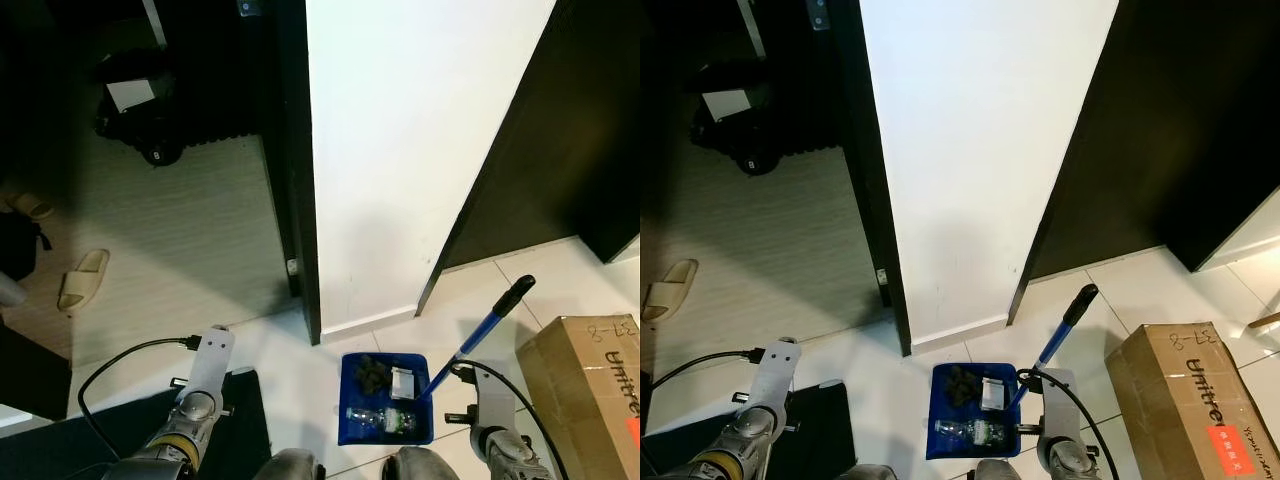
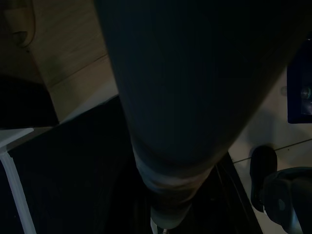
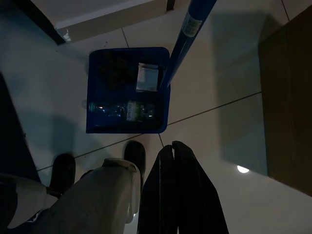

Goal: Sweep floor

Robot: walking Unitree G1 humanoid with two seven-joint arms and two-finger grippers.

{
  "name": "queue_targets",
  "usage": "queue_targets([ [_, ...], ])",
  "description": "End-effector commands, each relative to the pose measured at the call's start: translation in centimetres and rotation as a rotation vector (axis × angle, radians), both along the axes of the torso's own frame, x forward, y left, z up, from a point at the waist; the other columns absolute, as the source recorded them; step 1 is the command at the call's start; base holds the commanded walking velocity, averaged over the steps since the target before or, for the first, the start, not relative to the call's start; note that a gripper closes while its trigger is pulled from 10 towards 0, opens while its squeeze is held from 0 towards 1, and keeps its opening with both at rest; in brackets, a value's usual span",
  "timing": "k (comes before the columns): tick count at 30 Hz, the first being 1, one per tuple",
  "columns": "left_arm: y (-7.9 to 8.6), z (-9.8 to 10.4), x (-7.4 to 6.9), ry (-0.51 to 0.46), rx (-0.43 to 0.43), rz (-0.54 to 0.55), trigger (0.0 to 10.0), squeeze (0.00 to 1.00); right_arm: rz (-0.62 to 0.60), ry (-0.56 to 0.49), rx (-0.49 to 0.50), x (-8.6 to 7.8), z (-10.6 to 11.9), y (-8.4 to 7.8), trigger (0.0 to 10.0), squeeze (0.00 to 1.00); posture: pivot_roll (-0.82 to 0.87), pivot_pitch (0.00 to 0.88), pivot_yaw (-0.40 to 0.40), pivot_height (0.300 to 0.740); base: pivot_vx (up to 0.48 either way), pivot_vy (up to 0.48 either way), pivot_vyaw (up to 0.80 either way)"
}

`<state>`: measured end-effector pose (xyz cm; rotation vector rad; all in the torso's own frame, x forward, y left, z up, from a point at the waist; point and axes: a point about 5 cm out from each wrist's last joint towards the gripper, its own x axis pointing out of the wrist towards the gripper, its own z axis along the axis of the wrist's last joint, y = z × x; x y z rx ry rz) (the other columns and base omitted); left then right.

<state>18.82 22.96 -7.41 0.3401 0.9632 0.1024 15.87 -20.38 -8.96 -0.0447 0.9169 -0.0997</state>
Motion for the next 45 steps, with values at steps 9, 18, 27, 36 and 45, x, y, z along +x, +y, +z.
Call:
queue_targets([
  [9, 0.4, 0.0, -0.1, 0.022, 0.020, -0.003, 10.0, 0.00, 0.009, 0.008, -0.012, 0.1, 0.0, -0.1, 10.0, 0.00, 0.06, 0.000, -0.007, 0.740, 0.000, 0.000, 0.00],
  [18, 0.3, 0.0, 0.0, 0.020, 0.017, -0.004, 10.0, 0.00, 0.005, 0.035, -0.025, -0.4, 0.0, -1.1, 10.0, 0.00, 0.06, 0.000, -0.007, 0.740, 0.000, 0.000, 0.00],
  [27, 0.3, 0.0, -0.1, 0.023, 0.022, -0.012, 10.0, 0.00, 0.001, 0.048, -0.024, -0.8, -0.2, -1.4, 10.0, 0.00, 0.06, 0.000, -0.001, 0.740, 0.000, 0.000, 0.00],
  [36, 0.3, 0.0, 0.0, 0.019, 0.023, -0.015, 10.0, 0.00, -0.002, 0.038, -0.021, -0.7, -0.1, -1.3, 10.0, 0.00, 0.06, 0.000, -0.003, 0.740, 0.000, 0.000, 0.00],
  [45, 0.3, 0.0, -0.2, 0.019, 0.025, -0.011, 10.0, 0.00, 0.002, 0.040, -0.017, -0.3, -0.1, -0.6, 10.0, 0.00, 0.07, 0.000, -0.012, 0.740, 0.000, 0.000, 0.00],
])
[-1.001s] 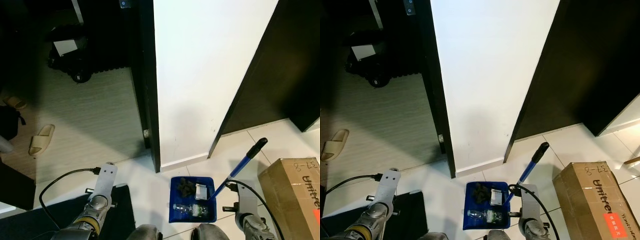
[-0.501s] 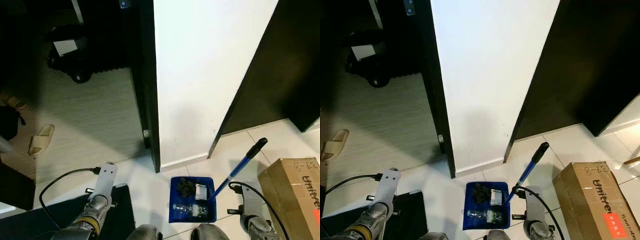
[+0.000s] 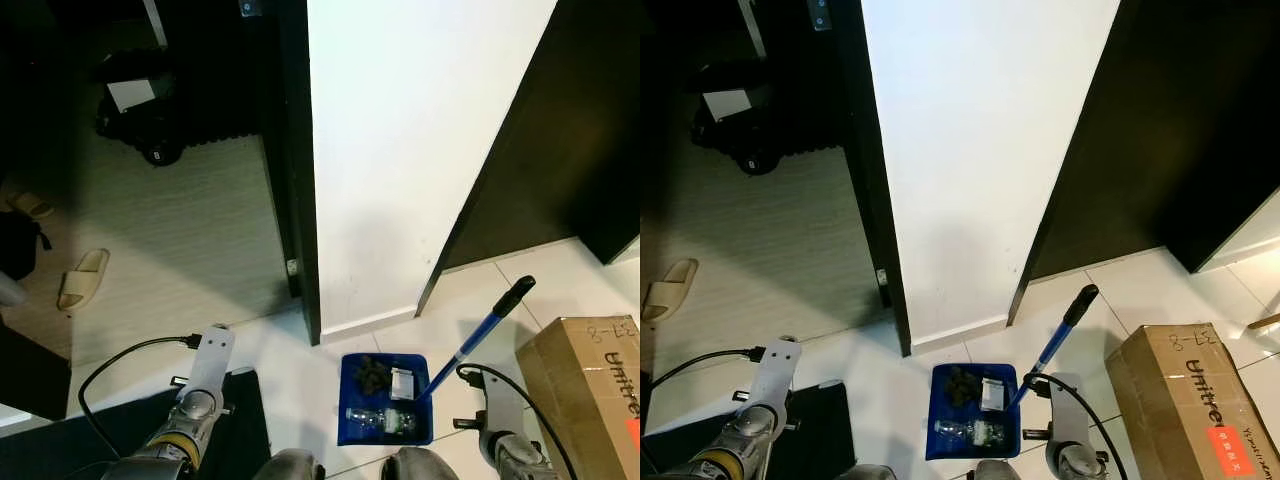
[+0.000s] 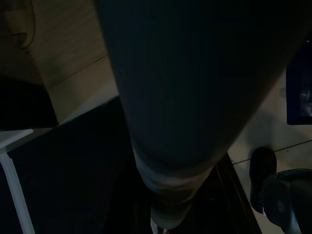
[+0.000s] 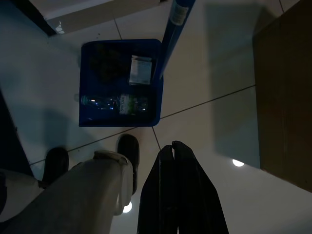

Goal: Sweep floor

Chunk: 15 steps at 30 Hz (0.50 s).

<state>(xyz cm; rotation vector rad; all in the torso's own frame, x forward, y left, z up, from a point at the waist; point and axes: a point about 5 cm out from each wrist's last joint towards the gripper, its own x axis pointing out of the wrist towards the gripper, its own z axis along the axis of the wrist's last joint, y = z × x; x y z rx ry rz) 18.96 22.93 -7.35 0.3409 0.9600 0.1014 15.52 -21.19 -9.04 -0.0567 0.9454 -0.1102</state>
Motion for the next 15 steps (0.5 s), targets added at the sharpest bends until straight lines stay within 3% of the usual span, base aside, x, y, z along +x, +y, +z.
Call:
queue_targets([
  [1, 0.31, -0.11, -0.32, 0.022, 0.025, -0.009, 10.0, 0.00, 0.003, 0.012, -0.004, 0.08, -0.06, 0.24, 10.0, 0.00, 0.07, 0.000, -0.012, 0.740, 0.000, 0.000, 0.00],
  [6, 0.33, -0.14, -0.40, 0.024, 0.025, -0.008, 10.0, 0.00, -0.028, -0.009, 0.043, 0.28, 0.02, 0.46, 10.0, 0.00, 0.07, 0.000, -0.013, 0.740, 0.000, 0.000, 0.00],
  [7, 0.35, -0.14, -0.40, 0.024, 0.025, -0.008, 10.0, 0.00, -0.036, -0.016, 0.051, 0.38, 0.07, 0.42, 10.0, 0.56, 0.07, 0.000, -0.013, 0.740, 0.000, 0.000, 0.00],
  [8, 0.35, -0.14, -0.41, 0.024, 0.025, -0.008, 10.0, 0.00, -0.037, -0.019, 0.051, 0.42, 0.11, 0.35, 10.0, 0.61, 0.07, 0.000, -0.014, 0.740, 0.000, 0.000, 0.00],
  [12, 0.33, -0.17, -0.46, 0.025, 0.024, -0.006, 10.0, 0.00, -0.039, -0.019, 0.044, 0.40, 0.13, 0.18, 10.0, 0.60, 0.07, 0.000, -0.013, 0.740, 0.000, 0.000, 0.00],
  [13, 0.30, -0.21, -0.52, 0.026, 0.023, -0.006, 10.0, 0.00, -0.035, -0.014, 0.028, 0.33, 0.13, -0.01, 10.0, 0.56, 0.07, 0.000, -0.006, 0.740, 0.000, 0.000, 0.00],
  [14, 0.28, -0.23, -0.55, 0.028, 0.023, -0.010, 10.0, 0.00, -0.032, -0.009, 0.010, 0.26, 0.13, -0.17, 10.0, 0.45, 0.06, 0.000, 0.005, 0.740, 0.000, 0.000, 0.00],
  [15, 0.28, -0.23, -0.55, 0.031, 0.024, -0.017, 10.0, 0.00, -0.031, -0.007, 0.001, 0.24, 0.13, -0.28, 10.0, 0.04, 0.04, 0.000, 0.017, 0.740, 0.000, 0.000, 0.00],
])
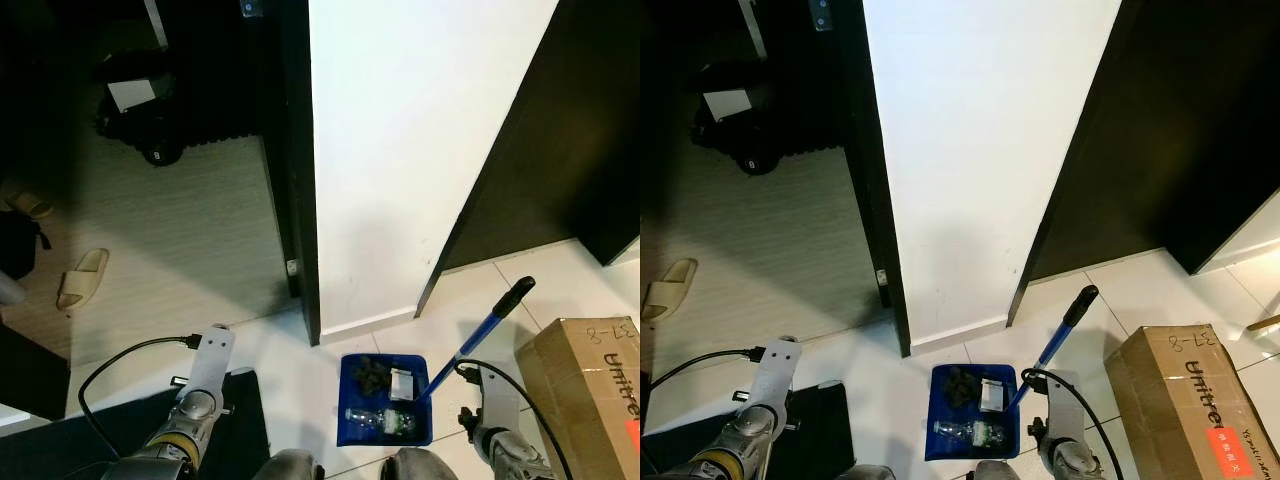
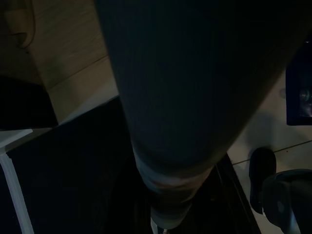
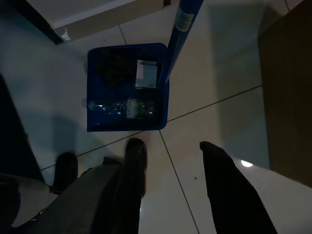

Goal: Sweep floor

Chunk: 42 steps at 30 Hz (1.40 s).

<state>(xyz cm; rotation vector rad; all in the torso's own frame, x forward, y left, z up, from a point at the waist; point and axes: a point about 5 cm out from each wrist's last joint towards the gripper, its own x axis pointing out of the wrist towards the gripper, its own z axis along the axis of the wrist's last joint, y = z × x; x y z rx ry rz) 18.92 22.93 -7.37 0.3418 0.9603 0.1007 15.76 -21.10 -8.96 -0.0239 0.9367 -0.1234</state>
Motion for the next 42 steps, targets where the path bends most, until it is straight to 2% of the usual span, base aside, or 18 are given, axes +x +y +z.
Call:
queue_targets([
  [1, 0.3, -0.2, -0.5, 0.030, 0.024, -0.016, 10.0, 0.00, -0.005, 0.004, -0.021, 0.0, 0.1, -0.4, 10.0, 0.04, 0.04, 0.000, 0.017, 0.740, 0.000, 0.000, 0.00],
  [8, 0.2, -0.2, -0.4, 0.030, 0.028, -0.039, 10.0, 0.00, -0.009, 0.000, 0.000, -0.1, 0.0, -0.3, 10.0, 0.00, 0.05, 0.000, 0.015, 0.740, 0.000, 0.000, 0.00],
  [9, 0.1, -0.2, -0.3, 0.026, 0.023, -0.034, 10.0, 0.00, -0.009, 0.002, 0.040, -0.6, -0.2, 0.1, 0.0, 0.00, 0.05, 0.000, 0.008, 0.740, 0.000, 0.000, 0.00],
  [14, 0.0, -0.2, -0.3, 0.027, 0.020, -0.030, 10.0, 0.00, -0.024, 0.002, 0.052, -1.0, -0.3, 0.1, 0.0, 0.00, 0.05, 0.000, 0.005, 0.740, 0.000, 0.000, 0.00],
  [15, -0.1, -0.2, -0.3, 0.029, 0.020, -0.028, 10.0, 0.00, -0.019, 0.009, 0.036, -1.1, -0.4, -0.1, 8.0, 0.00, 0.05, 0.000, 0.003, 0.740, 0.000, 0.000, 0.00],
  [16, -0.1, -0.2, -0.3, 0.032, 0.020, -0.026, 10.0, 0.00, -0.014, 0.008, 0.036, -1.1, -0.3, -0.1, 9.7, 0.00, 0.05, 0.000, 0.003, 0.740, 0.000, 0.000, 0.00],
  [17, -0.1, -0.2, -0.3, 0.034, 0.021, -0.025, 10.0, 0.00, -0.012, 0.000, 0.043, -1.0, -0.3, 0.0, 0.5, 0.00, 0.05, 0.000, 0.001, 0.740, 0.000, 0.000, 0.00],
  [18, -0.1, -0.2, -0.3, 0.036, 0.021, -0.023, 10.0, 0.00, -0.016, -0.010, 0.052, -0.9, -0.3, 0.1, 0.0, 0.00, 0.05, 0.000, 0.001, 0.740, 0.000, 0.000, 0.00],
  [20, -0.1, -0.2, -0.4, 0.037, 0.022, -0.021, 10.0, 0.00, -0.013, -0.016, 0.044, -0.6, -0.2, 0.3, 0.1, 0.00, 0.05, 0.000, -0.001, 0.740, 0.000, 0.000, 0.00],
  [21, -0.1, -0.2, -0.4, 0.038, 0.022, -0.020, 10.0, 0.00, -0.008, -0.018, 0.036, -0.4, -0.1, 0.4, 9.4, 0.00, 0.05, 0.000, -0.001, 0.740, 0.000, 0.000, 0.00],
  [25, 0.0, -0.2, -0.4, 0.037, 0.021, -0.018, 10.0, 0.00, -0.010, -0.037, 0.053, 0.2, 0.1, 0.7, 10.0, 0.05, 0.06, 0.000, -0.004, 0.740, 0.000, 0.000, 0.00],
  [27, 0.0, -0.2, -0.3, 0.034, 0.019, -0.016, 10.0, 0.00, -0.013, -0.061, 0.081, 0.7, 0.3, 0.9, 10.0, 0.93, 0.06, 0.000, -0.004, 0.740, 0.000, 0.000, 0.00],
  [35, 0.0, -0.1, -0.2, 0.030, 0.017, -0.015, 10.0, 0.00, -0.004, -0.070, 0.068, 1.1, 0.4, 1.3, 10.0, 1.00, 0.06, 0.000, -0.002, 0.740, 0.000, 0.000, 0.00],
  [36, 0.0, -0.1, -0.2, 0.029, 0.017, -0.015, 10.0, 0.00, -0.002, -0.069, 0.065, 1.1, 0.4, 1.4, 6.6, 1.00, 0.06, 0.000, -0.001, 0.740, 0.000, 0.000, 0.00],
  [37, 0.0, -0.1, -0.1, 0.029, 0.017, -0.015, 10.0, 0.00, -0.001, -0.068, 0.063, 1.1, 0.4, 1.6, 0.0, 0.67, 0.06, 0.000, -0.001, 0.740, 0.000, 0.000, 0.00],
  [38, 0.0, -0.1, -0.1, 0.029, 0.017, -0.015, 10.0, 0.00, -0.001, -0.068, 0.063, 1.1, 0.4, 1.6, 0.0, 0.67, 0.06, 0.000, -0.001, 0.740, 0.000, 0.000, 0.00],
  [39, 0.1, -0.1, -0.1, 0.029, 0.018, -0.015, 10.0, 0.00, -0.003, -0.070, 0.067, 1.1, 0.4, 1.7, 0.0, 0.00, 0.06, 0.000, -0.001, 0.740, 0.000, 0.000, 0.00],
  [42, 0.1, -0.1, -0.1, 0.029, 0.018, -0.015, 10.0, 0.00, -0.005, -0.075, 0.074, 1.1, 0.3, 1.8, 0.0, 0.00, 0.06, 0.000, 0.000, 0.740, 0.000, 0.000, 0.00],
])
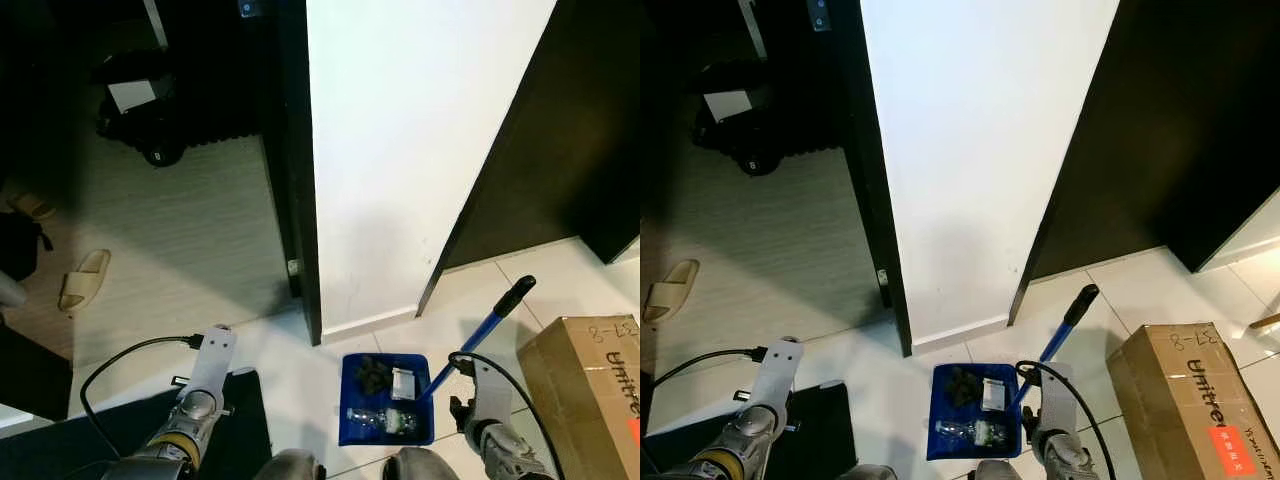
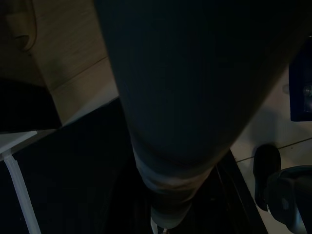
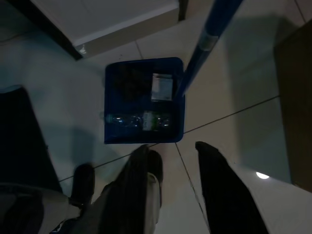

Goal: Sweep floor

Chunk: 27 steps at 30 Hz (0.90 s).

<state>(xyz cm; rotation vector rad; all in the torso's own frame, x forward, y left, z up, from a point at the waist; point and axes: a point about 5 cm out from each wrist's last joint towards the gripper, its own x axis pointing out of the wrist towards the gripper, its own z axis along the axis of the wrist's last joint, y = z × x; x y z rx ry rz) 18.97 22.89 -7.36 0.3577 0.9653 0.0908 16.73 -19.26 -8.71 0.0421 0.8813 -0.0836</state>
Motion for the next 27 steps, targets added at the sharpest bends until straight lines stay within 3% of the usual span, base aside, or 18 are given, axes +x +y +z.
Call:
queue_targets([
  [1, 0.16, -0.07, -0.15, 0.021, 0.010, -0.001, 10.0, 0.00, -0.014, -0.017, 0.005, 0.12, 0.12, -0.07, 0.0, 0.00, 0.06, 0.000, 0.000, 0.740, 0.000, 0.000, 0.00],
  [8, 0.17, -0.03, -0.06, 0.021, 0.011, -0.002, 10.0, 0.00, -0.022, -0.041, 0.016, 0.66, 0.40, -0.06, 0.0, 0.00, 0.06, 0.000, 0.001, 0.740, 0.000, 0.000, 0.00],
  [9, 0.15, -0.02, -0.04, 0.021, 0.010, -0.001, 10.0, 0.00, -0.023, -0.046, 0.018, 0.79, 0.46, 0.01, 2.9, 0.00, 0.06, 0.000, 0.001, 0.740, 0.000, 0.000, 0.00],
  [10, 0.15, -0.02, -0.03, 0.020, 0.011, -0.001, 10.0, 0.00, -0.021, -0.045, 0.025, 0.77, 0.45, 0.00, 8.1, 0.00, 0.06, 0.000, 0.001, 0.740, 0.000, 0.000, 0.00],
  [11, 0.13, -0.02, -0.02, 0.020, 0.011, -0.001, 10.0, 0.00, -0.016, -0.041, 0.028, 0.72, 0.42, -0.03, 10.0, 0.04, 0.06, 0.000, 0.001, 0.740, 0.000, 0.000, 0.00],
  [12, 0.12, -0.01, -0.01, 0.020, 0.011, -0.001, 10.0, 0.00, -0.010, -0.036, 0.027, 0.66, 0.39, -0.09, 10.0, 0.38, 0.06, 0.000, 0.001, 0.740, 0.000, 0.000, 0.00],
  [13, 0.11, -0.01, 0.00, 0.019, 0.011, -0.001, 10.0, 0.00, -0.009, -0.033, 0.026, 0.62, 0.37, -0.13, 10.0, 0.93, 0.06, 0.000, 0.001, 0.740, 0.000, 0.000, 0.00],
  [15, 0.11, -0.01, 0.01, 0.019, 0.011, -0.001, 10.0, 0.00, -0.008, -0.032, 0.025, 0.61, 0.36, -0.15, 10.0, 0.93, 0.06, 0.000, 0.001, 0.740, 0.000, 0.000, 0.00],
  [16, 0.10, -0.01, 0.02, 0.019, 0.011, -0.001, 10.0, 0.00, -0.010, -0.031, 0.024, 0.58, 0.35, -0.20, 10.0, 1.00, 0.06, 0.000, 0.001, 0.740, 0.000, 0.000, 0.00],
  [25, 0.05, 0.01, 0.09, 0.018, 0.010, -0.001, 10.0, 0.00, -0.005, -0.025, 0.022, 0.44, 0.32, -0.43, 10.0, 1.00, 0.06, 0.000, 0.001, 0.740, 0.000, 0.000, 0.00],
  [26, 0.04, 0.02, 0.10, 0.018, 0.011, -0.002, 10.0, 0.00, -0.006, -0.022, 0.014, 0.44, 0.32, -0.50, 9.0, 1.00, 0.06, 0.000, 0.000, 0.740, 0.000, 0.000, 0.00],
  [27, 0.03, 0.02, 0.12, 0.018, 0.011, -0.002, 10.0, 0.00, -0.006, -0.020, 0.009, 0.44, 0.32, -0.55, 9.0, 1.00, 0.06, 0.000, 0.000, 0.740, 0.000, 0.000, 0.00],
])
